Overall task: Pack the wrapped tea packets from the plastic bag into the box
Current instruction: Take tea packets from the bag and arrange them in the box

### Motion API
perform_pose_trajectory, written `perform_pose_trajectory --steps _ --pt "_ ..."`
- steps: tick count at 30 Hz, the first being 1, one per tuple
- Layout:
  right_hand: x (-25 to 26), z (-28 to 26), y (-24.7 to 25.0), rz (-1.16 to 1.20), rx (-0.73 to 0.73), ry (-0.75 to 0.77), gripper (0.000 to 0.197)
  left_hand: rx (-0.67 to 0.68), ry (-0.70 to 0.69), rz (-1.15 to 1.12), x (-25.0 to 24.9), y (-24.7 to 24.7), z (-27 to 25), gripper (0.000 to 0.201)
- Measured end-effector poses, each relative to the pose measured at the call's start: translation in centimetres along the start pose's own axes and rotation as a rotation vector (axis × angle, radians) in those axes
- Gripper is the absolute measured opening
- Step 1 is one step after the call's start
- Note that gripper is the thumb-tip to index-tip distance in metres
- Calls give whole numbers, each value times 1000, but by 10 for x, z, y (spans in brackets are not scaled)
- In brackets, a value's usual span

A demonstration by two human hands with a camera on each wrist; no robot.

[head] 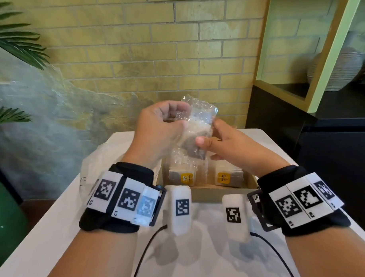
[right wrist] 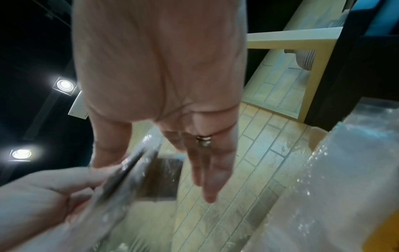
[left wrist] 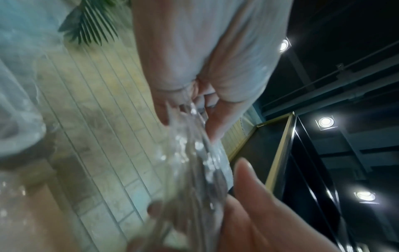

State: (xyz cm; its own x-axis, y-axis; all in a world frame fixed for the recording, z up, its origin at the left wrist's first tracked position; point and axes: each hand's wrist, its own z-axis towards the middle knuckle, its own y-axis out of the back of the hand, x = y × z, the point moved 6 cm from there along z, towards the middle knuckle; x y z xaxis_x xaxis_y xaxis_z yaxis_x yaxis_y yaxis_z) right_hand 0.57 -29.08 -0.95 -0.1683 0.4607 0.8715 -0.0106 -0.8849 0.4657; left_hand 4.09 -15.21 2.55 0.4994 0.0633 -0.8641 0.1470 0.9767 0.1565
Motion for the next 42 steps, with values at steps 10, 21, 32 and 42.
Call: perform_pose_trajectory --steps 10,21,32,42 --pt "13 -3 18 136 -220 166 37 -5 17 42 9 -11 0 26" --pt "26 -8 23 112 -328 281 51 333 183 123 17 -37 -13 62" --pt "20 -5 27 74 -319 279 41 260 426 -180 25 -36 -11 20" --pt "21 -9 35 39 -441 256 38 245 454 -141 24 -30 -12 14"
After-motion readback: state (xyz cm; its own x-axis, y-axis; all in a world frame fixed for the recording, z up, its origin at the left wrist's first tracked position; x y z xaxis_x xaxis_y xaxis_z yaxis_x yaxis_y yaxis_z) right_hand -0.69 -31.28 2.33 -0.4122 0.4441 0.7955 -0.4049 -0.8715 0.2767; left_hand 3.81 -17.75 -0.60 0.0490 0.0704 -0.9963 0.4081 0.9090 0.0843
